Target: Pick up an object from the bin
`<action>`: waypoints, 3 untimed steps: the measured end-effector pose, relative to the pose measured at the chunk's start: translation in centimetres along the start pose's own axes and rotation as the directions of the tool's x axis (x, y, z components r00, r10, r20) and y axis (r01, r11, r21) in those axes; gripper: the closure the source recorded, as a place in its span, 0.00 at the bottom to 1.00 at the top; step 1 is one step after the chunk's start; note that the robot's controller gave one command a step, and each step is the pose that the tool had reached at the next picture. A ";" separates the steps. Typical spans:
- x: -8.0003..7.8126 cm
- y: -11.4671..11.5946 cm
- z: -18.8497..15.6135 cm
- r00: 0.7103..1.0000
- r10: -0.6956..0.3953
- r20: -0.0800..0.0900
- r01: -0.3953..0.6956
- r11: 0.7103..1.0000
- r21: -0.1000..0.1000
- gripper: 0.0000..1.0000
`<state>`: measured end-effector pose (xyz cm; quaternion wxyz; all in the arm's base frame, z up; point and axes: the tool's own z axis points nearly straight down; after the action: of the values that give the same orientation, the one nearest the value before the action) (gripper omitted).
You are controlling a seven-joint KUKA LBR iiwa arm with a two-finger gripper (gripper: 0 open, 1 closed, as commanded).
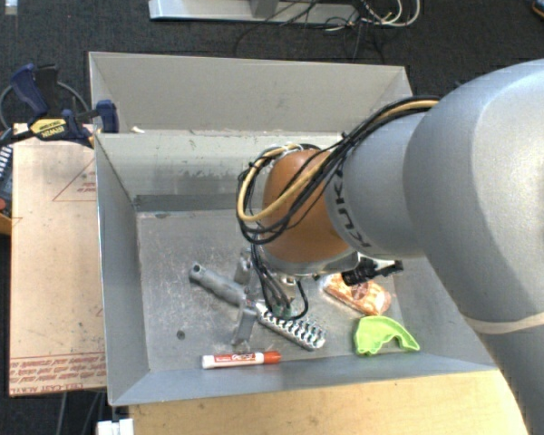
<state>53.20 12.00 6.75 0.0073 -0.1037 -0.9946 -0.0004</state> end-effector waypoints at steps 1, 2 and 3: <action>0.8 -0.2 -0.2 0.980 -0.198 0.021 0.198 0.980 -0.002 0.00; -0.1 0.1 0.0 1.000 0.000 0.001 0.000 1.000 -0.002 1.00; -0.1 0.1 0.0 1.000 0.000 0.001 0.000 1.000 -0.002 1.00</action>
Offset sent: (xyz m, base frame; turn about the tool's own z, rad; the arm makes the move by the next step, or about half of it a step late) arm 0.0000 0.0000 0.0000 0.0000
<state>53.28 12.04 6.80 0.0064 -0.1037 -0.9946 -0.0015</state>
